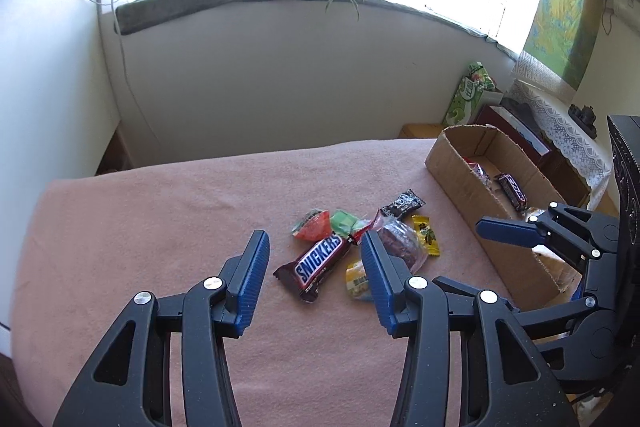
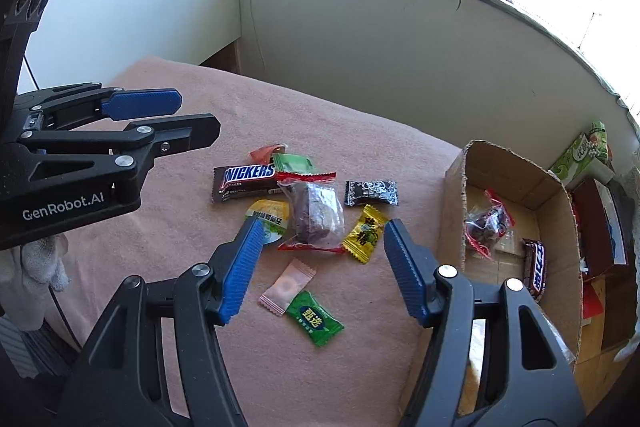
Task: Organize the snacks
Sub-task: 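Return both tools to the snack pile over the Snickers and cake bag, then grasp the Snickers bar with the left tool while the right tool grasps a cake bag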
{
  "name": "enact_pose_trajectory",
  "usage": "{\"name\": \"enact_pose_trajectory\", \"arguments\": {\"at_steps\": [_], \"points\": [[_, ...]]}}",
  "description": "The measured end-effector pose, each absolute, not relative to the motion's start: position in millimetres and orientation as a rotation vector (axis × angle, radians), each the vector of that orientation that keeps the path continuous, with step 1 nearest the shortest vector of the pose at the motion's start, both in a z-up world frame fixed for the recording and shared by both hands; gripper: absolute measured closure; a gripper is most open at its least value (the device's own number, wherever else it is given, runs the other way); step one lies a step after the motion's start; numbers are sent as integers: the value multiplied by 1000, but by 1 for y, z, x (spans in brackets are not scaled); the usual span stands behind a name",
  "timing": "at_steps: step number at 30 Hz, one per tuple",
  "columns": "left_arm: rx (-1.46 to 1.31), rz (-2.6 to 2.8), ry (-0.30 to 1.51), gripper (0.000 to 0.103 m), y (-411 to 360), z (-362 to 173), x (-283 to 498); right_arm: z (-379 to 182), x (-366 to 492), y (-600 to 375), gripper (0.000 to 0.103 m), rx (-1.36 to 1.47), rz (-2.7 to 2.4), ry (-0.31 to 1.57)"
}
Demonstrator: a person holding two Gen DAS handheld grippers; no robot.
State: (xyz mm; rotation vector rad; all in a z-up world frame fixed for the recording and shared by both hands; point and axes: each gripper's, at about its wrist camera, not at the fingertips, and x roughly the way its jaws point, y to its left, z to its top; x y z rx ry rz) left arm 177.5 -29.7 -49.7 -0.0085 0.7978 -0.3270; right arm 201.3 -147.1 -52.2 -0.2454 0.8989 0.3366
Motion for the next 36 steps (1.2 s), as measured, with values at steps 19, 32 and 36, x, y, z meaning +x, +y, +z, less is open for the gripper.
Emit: {"name": "enact_pose_trajectory", "arguments": {"at_steps": [19,32,36], "points": [[6,-398,921,55,-24,-98,202,-99,212,-160,38,-104,320,991],[49,-441,969,55,-32,-116,223,-102,245,-172,38,-19,294,1017],[62,-448,972,53,-34,-118,225,-107,258,-170,38,-7,292,1037]]}}
